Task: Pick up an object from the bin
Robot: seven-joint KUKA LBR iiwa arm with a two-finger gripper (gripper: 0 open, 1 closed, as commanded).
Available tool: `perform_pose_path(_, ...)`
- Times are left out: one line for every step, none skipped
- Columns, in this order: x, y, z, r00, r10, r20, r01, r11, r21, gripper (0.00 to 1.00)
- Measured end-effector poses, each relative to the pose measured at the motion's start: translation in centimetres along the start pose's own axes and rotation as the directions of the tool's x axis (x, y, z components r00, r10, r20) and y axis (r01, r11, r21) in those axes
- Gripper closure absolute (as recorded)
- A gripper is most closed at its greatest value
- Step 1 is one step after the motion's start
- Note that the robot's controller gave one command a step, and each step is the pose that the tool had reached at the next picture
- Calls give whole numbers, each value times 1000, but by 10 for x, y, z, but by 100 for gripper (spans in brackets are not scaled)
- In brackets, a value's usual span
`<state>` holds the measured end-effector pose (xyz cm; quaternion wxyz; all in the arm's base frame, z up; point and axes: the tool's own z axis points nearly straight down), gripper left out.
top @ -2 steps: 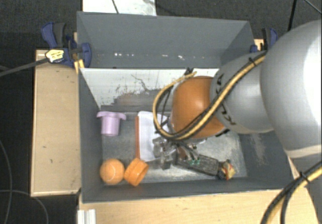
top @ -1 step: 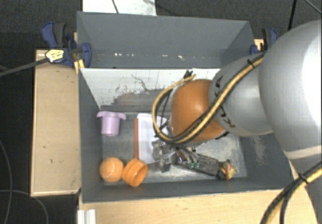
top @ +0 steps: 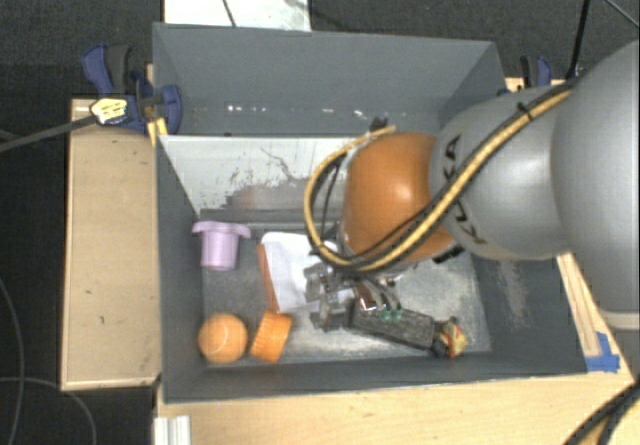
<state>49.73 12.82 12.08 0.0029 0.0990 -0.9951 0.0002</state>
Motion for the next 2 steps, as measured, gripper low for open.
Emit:
perform_pose_path(-16, 5, -17, 1000, -5, 20, 5, 1000, -1, 100)
perform_pose_path(-4, -21, -142, 1000, -16, 10, 16, 1000, 0, 100)
